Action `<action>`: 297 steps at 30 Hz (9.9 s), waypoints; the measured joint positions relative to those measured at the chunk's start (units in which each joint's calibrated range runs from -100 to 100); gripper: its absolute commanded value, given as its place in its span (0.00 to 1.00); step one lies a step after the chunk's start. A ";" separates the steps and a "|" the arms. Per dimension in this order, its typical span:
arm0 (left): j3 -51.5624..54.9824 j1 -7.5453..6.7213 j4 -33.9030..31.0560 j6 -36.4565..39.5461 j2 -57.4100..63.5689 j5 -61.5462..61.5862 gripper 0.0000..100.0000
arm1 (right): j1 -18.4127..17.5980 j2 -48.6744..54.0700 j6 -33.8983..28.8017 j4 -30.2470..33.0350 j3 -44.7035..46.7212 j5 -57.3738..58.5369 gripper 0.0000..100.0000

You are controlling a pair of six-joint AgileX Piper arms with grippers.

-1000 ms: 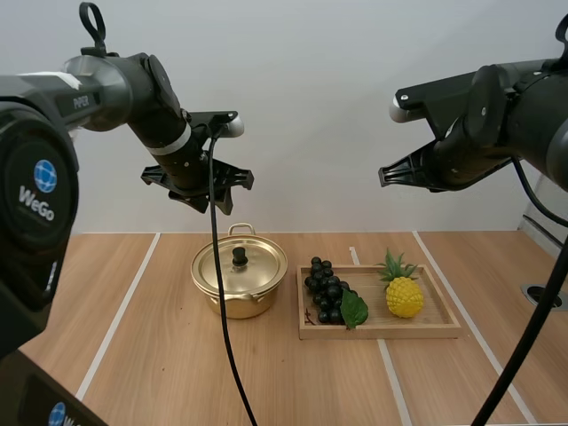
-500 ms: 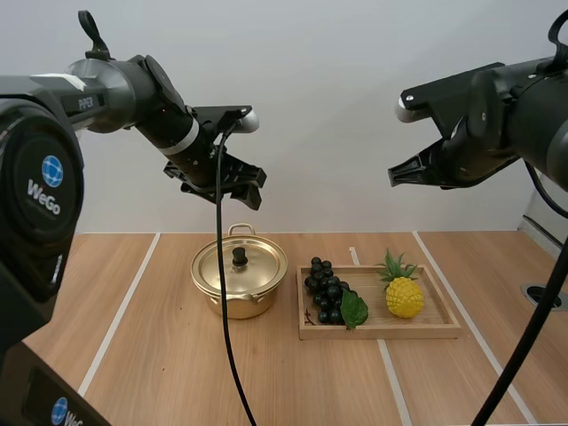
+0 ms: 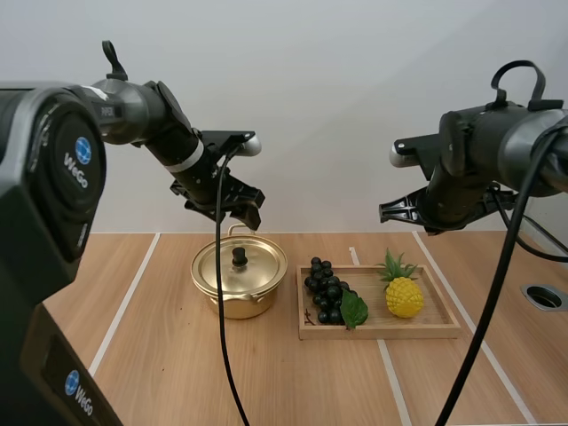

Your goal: Open the pot, put the pineapple inside, and close it

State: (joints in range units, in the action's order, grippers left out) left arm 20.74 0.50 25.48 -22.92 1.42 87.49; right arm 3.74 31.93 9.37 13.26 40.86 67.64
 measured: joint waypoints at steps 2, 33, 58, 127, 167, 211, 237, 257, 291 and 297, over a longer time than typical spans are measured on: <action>0.15 0.00 -0.60 -0.12 -1.61 0.43 1.00 | 0.00 -1.08 0.00 0.00 0.05 0.12 0.00; 0.15 0.00 2.67 -3.26 -5.69 -3.10 1.00 | 0.00 -10.25 0.00 2.05 0.05 2.89 0.00; 0.15 0.00 -0.75 -6.59 -10.96 -1.09 1.00 | 0.00 -10.25 0.00 2.15 0.05 -0.16 0.00; -5.53 0.00 0.50 -7.26 13.11 6.72 0.43 | 0.00 -16.09 3.67 2.08 0.05 -4.88 0.87; -5.53 0.00 -1.44 -7.26 14.34 8.70 0.43 | -0.35 -23.75 7.16 -6.99 0.05 -9.56 1.00; -5.53 0.00 -1.65 -6.28 6.25 9.04 0.86 | -0.35 -23.75 7.21 -5.66 6.54 -18.09 1.00; -5.21 0.00 -4.81 -5.80 -10.61 6.15 0.86 | 0.57 -26.72 6.44 -5.98 6.54 -22.08 1.00; -0.36 -0.31 -2.43 -6.81 -10.93 0.90 0.85 | 0.57 -26.72 6.44 -5.98 6.54 -23.67 1.00; -0.36 -3.78 -11.83 -0.18 -10.40 -3.21 0.63 | 0.57 -26.72 6.44 -5.98 6.54 -24.00 1.00; -0.36 -3.78 -11.72 -0.27 -10.40 -3.21 0.53 | 0.57 -26.72 6.44 -5.98 6.54 -24.00 1.00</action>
State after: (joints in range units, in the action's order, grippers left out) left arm 20.38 -3.28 13.75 -23.19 -8.99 84.28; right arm 4.31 5.21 15.81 7.28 47.40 43.63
